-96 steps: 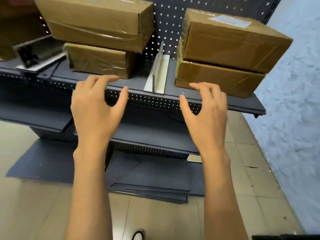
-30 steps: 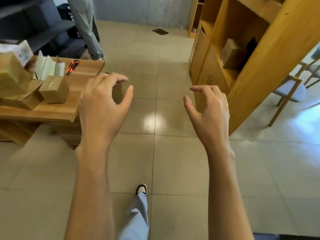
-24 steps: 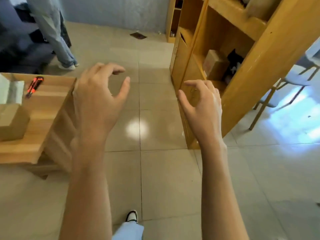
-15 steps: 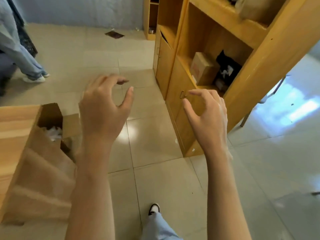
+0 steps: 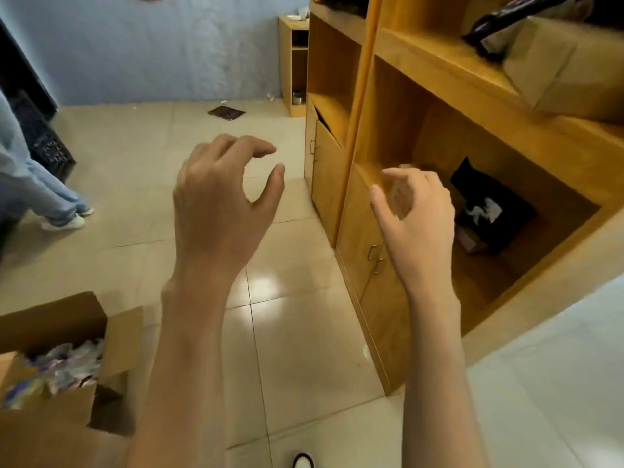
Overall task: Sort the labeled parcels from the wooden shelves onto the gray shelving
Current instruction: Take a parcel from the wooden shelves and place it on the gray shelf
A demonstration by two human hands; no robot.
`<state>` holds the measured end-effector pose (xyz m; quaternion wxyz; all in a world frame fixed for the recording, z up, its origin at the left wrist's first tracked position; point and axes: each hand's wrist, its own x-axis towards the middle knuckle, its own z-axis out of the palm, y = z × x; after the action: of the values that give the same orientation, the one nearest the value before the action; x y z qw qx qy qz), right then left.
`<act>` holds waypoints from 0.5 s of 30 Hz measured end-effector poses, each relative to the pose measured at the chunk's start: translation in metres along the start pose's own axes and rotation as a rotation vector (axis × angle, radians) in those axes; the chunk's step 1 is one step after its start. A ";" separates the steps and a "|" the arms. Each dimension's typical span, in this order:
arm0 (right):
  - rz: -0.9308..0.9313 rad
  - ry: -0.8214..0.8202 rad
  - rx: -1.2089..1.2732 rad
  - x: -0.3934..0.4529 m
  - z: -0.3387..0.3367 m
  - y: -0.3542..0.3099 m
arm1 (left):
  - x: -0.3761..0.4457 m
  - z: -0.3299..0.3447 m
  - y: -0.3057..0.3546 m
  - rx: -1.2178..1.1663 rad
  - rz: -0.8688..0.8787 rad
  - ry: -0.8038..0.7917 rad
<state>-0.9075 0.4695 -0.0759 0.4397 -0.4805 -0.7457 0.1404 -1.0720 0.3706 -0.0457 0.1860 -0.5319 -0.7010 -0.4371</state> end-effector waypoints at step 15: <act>0.303 0.137 -0.187 0.163 0.113 0.087 | 0.167 0.220 -0.082 -0.236 0.118 -0.255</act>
<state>-0.9704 0.6736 -0.1110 0.4169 -0.6346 -0.6427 0.1022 -1.1620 0.6416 -0.0792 0.0572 -0.6415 -0.6303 -0.4335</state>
